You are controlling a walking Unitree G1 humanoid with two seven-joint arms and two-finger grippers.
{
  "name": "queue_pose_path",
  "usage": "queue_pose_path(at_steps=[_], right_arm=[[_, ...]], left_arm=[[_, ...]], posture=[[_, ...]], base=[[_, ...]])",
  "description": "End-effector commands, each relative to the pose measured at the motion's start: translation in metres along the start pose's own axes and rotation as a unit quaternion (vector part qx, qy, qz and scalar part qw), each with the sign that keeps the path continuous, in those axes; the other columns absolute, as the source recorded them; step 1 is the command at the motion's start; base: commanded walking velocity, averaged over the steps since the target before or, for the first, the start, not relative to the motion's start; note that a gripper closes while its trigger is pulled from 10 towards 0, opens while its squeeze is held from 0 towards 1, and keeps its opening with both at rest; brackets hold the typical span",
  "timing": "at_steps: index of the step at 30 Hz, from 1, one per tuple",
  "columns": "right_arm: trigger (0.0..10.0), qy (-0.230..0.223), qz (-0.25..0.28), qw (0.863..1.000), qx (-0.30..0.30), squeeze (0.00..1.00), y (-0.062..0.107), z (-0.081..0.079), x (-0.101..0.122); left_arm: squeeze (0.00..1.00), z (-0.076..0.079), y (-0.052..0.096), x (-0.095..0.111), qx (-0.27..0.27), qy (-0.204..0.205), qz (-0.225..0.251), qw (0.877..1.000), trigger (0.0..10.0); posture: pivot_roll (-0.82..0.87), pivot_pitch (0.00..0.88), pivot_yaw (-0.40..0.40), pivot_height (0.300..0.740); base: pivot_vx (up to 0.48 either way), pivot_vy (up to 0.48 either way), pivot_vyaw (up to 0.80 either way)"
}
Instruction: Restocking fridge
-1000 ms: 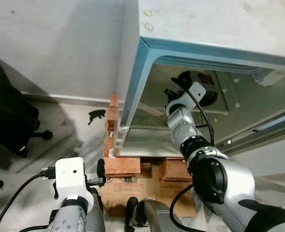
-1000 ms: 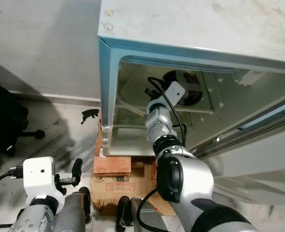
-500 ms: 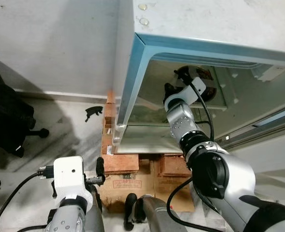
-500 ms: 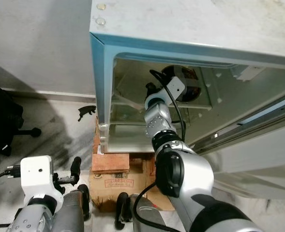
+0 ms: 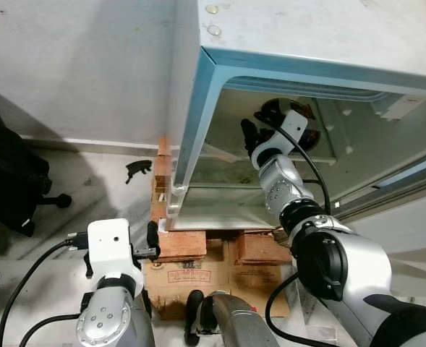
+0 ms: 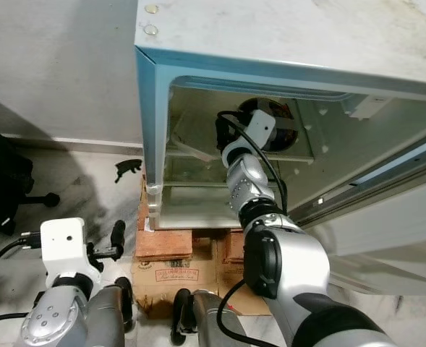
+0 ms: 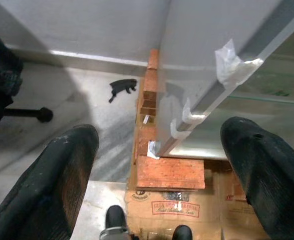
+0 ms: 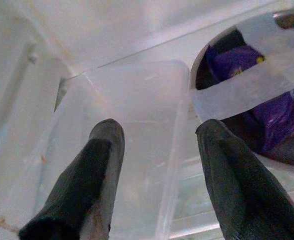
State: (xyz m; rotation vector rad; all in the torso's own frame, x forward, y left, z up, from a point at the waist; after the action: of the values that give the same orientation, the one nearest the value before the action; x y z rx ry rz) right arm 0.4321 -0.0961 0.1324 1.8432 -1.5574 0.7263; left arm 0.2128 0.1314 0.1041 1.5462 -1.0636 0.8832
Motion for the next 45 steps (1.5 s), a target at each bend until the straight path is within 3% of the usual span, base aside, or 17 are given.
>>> queue_pose_path(at_steps=[1,10,16,21,22,23,24,25,26,30,36,41,45], right_arm=[[10.0,0.029,-0.001,1.0,0.003,1.0,0.001,0.007,0.004],[10.0,0.095,0.003,0.995,0.032,1.0,0.005,0.021,0.02],[10.0,0.146,-0.023,0.987,0.059,1.0,0.014,0.039,0.016],[10.0,0.16,-0.024,0.985,0.066,1.0,0.019,0.046,0.015],[10.0,0.166,-0.023,0.983,0.07,0.79,0.022,0.05,0.015],[10.0,0.169,-0.023,0.983,0.071,0.79,0.023,0.052,0.015],[10.0,0.174,-0.022,0.982,0.072,0.65,0.025,0.054,0.015],[10.0,0.174,-0.021,0.982,0.072,0.16,0.025,0.054,0.015],[10.0,0.176,-0.02,0.981,0.074,0.0,0.027,0.056,0.014],[10.0,0.183,-0.011,0.979,0.091,0.0,0.037,0.059,0.01],[10.0,0.198,-0.024,0.97,0.141,0.0,0.053,0.049,-0.004],[10.0,0.177,-0.014,0.977,0.121,0.0,0.066,0.055,-0.004],[10.0,0.165,-0.005,0.984,0.068,0.0,0.082,0.072,-0.006]], left_arm=[[0.0,-0.001,-0.004,-0.005,0.006,0.0,-0.009,1.0,10.0],[0.0,-0.004,-0.026,0.007,0.013,-0.001,0.022,1.0,10.0],[0.0,-0.002,-0.044,0.014,0.01,-0.003,0.044,0.999,10.0],[0.0,-0.002,-0.052,0.018,0.006,-0.006,0.057,0.998,10.0],[0.0,-0.003,-0.055,0.017,0.006,-0.007,0.058,0.998,10.0],[0.0,-0.004,-0.055,0.017,0.006,-0.006,0.058,0.998,10.0],[0.0,-0.004,-0.057,0.018,0.006,-0.005,0.061,0.998,10.0],[0.0,-0.004,-0.058,0.018,0.006,-0.006,0.064,0.998,10.0],[0.0,-0.004,-0.059,0.019,0.004,-0.006,0.066,0.998,10.0],[0.0,-0.005,-0.064,0.023,0.003,-0.008,0.087,0.996,10.0],[0.0,-0.004,-0.069,0.023,-0.007,-0.029,0.093,0.995,10.0],[0.0,-0.002,-0.073,0.022,-0.012,-0.032,0.098,0.995,10.0],[0.0,0.001,-0.077,0.024,-0.017,-0.039,0.103,0.994,10.0]], posture=[[0.28,0.156,-0.223,0.74],[0.24,0.08,-0.22,0.74],[0.2,0.016,-0.21,0.74],[0.18,0.0,-0.205,0.74],[0.17,0.0,-0.202,0.74],[0.17,0.0,-0.202,0.74],[0.17,0.0,-0.2,0.74],[0.16,0.0,-0.198,0.74],[0.16,0.0,-0.197,0.74],[0.14,0.0,-0.179,0.74],[0.12,0.0,-0.156,0.74],[0.11,0.0,-0.141,0.74],[0.09,0.0,-0.123,0.74]], base=[[0.0,0.0,0.0],[0.0,0.0,0.0],[0.0,0.0,0.0],[0.0,0.0,0.0],[0.0,0.0,0.0],[0.0,0.0,0.0],[0.0,0.0,0.0],[0.0,0.0,0.0],[0.0,0.0,0.0],[0.0,0.0,0.0],[0.0,0.0,0.0],[-0.1,0.0,0.0],[-0.263,0.0,0.0]])
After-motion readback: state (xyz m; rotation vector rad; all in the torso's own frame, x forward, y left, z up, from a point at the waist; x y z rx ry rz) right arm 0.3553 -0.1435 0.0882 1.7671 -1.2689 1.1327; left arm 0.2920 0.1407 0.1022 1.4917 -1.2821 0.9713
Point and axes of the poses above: a point about 5 cm out from each wrist's last joint towards the gripper, its own y axis pointing back from the gripper into the wrist, its own x axis along the axis of the wrist's last joint, z = x × y, the point moved 4 cm from there along -y, pointing out of the wrist towards the gripper, and after that the axes turned 15 degrees about -y, right-handed, at the moved point
